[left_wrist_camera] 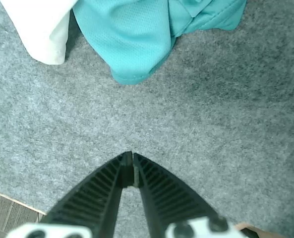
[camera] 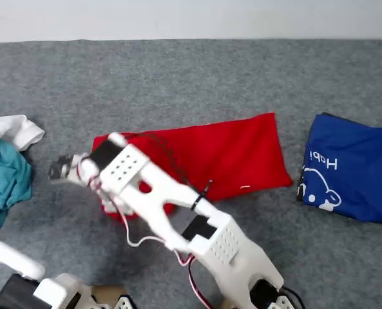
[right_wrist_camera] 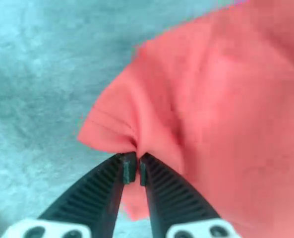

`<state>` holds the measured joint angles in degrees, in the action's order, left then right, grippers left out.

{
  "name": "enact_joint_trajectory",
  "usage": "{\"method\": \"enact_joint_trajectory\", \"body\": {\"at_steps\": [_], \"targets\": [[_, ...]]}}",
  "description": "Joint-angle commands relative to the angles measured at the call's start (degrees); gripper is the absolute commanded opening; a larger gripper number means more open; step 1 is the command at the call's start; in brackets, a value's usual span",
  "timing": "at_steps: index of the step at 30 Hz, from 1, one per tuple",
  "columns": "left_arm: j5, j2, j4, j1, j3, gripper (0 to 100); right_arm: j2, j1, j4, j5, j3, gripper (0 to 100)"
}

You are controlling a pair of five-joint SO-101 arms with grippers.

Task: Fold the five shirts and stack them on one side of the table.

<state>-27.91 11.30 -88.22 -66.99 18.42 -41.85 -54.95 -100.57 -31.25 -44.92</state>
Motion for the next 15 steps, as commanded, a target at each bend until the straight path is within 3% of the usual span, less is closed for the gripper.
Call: {"method": "enact_joint_trajectory", "body": {"at_steps": [1, 12, 15], "targets": [[-0.44, 2.37, 0.79, 0.00, -1.71, 1, -0.66, 4.18, -2.24, -1.93, -6.95, 1.0], [-0.53, 2.29, 0.79, 0.18, -1.71, 1, -14.29, 16.40, -1.45, -3.43, -21.27, 1.2], [-0.53, 2.29, 0.79, 0.18, -1.71, 1, -17.89, 17.63, -1.89, -3.34, -26.37, 5.8]]}}
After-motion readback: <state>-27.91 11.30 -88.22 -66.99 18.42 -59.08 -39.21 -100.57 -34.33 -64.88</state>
